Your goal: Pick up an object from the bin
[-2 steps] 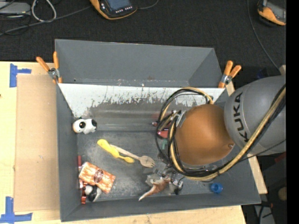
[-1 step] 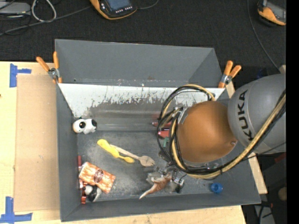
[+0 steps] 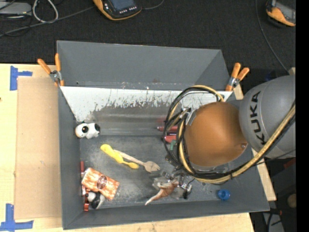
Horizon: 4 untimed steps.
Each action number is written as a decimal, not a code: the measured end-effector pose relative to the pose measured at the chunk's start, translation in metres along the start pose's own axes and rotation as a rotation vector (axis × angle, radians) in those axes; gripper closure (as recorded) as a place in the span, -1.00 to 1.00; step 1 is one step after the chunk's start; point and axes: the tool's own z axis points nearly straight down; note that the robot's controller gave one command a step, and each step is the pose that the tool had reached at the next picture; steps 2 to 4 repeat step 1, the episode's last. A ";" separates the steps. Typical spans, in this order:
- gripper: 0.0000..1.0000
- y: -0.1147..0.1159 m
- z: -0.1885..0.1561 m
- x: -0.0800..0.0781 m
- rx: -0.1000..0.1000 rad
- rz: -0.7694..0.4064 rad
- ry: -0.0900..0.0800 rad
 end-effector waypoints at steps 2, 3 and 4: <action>1.00 0.000 -0.014 0.000 -0.001 0.003 0.001; 1.00 0.000 -0.014 0.000 -0.001 0.003 0.001; 1.00 0.000 -0.014 0.000 -0.001 0.003 0.001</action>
Offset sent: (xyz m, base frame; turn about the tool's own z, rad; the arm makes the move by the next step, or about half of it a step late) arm -0.0003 0.0001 0.0612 0.0022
